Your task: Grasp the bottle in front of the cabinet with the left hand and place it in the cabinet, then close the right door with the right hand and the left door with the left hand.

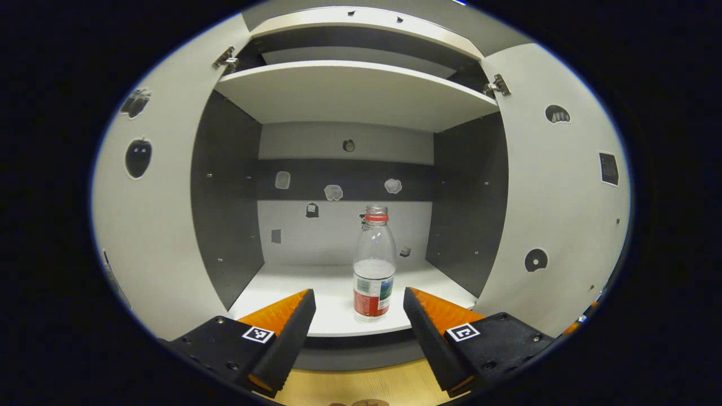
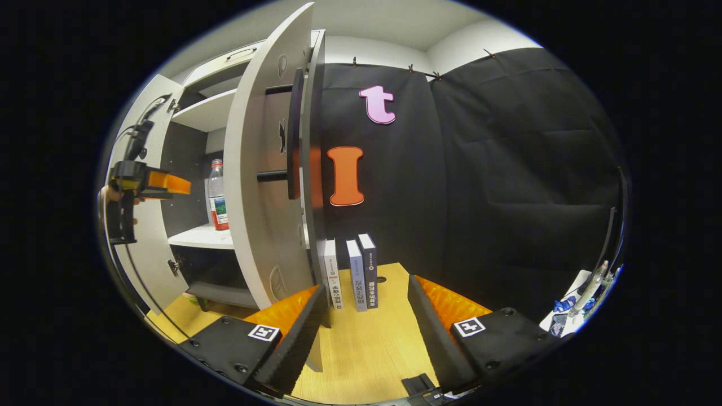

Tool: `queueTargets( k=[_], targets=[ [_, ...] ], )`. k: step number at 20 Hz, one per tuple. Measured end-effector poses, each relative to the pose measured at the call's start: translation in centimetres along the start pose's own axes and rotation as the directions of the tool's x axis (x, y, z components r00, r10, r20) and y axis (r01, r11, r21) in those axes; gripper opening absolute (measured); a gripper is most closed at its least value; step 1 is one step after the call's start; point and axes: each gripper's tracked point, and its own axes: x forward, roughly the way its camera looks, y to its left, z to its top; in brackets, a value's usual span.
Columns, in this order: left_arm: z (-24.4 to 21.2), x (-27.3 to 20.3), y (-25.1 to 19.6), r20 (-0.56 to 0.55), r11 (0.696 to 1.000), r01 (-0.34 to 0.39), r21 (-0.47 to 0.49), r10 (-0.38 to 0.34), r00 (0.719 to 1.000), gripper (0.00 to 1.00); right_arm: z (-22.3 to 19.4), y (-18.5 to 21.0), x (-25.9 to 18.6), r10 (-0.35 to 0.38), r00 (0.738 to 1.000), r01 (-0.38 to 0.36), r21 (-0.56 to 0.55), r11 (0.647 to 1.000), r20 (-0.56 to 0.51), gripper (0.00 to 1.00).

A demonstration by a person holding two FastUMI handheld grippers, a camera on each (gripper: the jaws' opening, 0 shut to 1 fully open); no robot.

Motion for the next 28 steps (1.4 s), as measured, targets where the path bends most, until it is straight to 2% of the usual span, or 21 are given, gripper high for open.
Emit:
queueTargets(
  k=[3,4,5,11,15,16,17,21,22,25,26,28],
  targets=[
    [-1.0,-4.2,1.7,0.026,0.999,-0.026,-0.032,0.027,0.999,0.95,-0.3,1.4,1.2,0.043,0.999,-0.043,0.013,0.999,-0.014,0.96],
    [-1.5,-5.7,2.4,0.031,0.999,-0.038,-0.029,0.039,0.999,0.95,-0.5,1.7,1.6,0.053,0.998,-0.053,0.032,0.998,-0.022,1.00],
    [-1.9,-7.0,2.7,0.035,0.999,-0.038,-0.023,0.038,0.999,0.95,-0.6,1.8,1.9,0.047,0.999,-0.046,0.042,0.998,-0.025,0.96],
    [-6.1,-12.7,3.2,0.006,0.995,-0.005,-0.100,0.005,1.000,0.95,0.2,1.8,2.0,0.017,1.000,-0.017,-0.017,1.000,0.007,0.95],
    [-6.9,-13.5,4.4,-0.001,0.988,-0.019,-0.151,0.019,1.000,0.95,0.2,4.0,1.6,0.033,0.999,-0.031,-0.065,0.997,0.017,0.95],
    [-6.8,-13.5,4.5,0.006,0.988,-0.018,-0.155,0.020,1.000,0.95,0.0,5.0,1.7,0.052,0.999,-0.051,-0.059,0.997,0.011,1.00],
    [-6.6,-13.6,4.7,0.014,0.988,-0.016,-0.153,0.018,1.000,0.95,-0.1,6.0,1.8,0.072,0.997,-0.071,-0.055,0.996,0.007,0.95],
    [-6.3,-13.5,5.1,0.031,0.992,-0.008,-0.122,0.012,0.999,0.95,0.2,9.8,2.1,0.127,0.992,-0.125,-0.080,0.989,0.018,0.95],
    [-6.3,-13.5,5.1,0.035,0.993,-0.007,-0.120,0.011,0.999,0.95,0.0,10.6,2.2,0.137,0.990,-0.135,-0.085,0.987,0.019,1.00],
    [-6.3,-13.6,5.5,0.040,0.992,-0.004,-0.128,0.009,0.999,0.95,0.2,11.7,2.9,0.153,0.988,-0.150,-0.086,0.985,0.023,1.00],
    [-6.3,-13.7,5.6,0.040,0.991,-0.003,-0.131,0.008,0.999,0.95,0.1,11.9,3.0,0.155,0.988,-0.152,-0.082,0.985,0.022,0.95],
    [-6.4,-13.9,6.0,0.039,0.991,-0.009,-0.131,0.014,0.999,0.95,0.0,13.1,3.4,0.172,0.985,-0.170,-0.076,0.983,0.022,0.95]
  ],
)
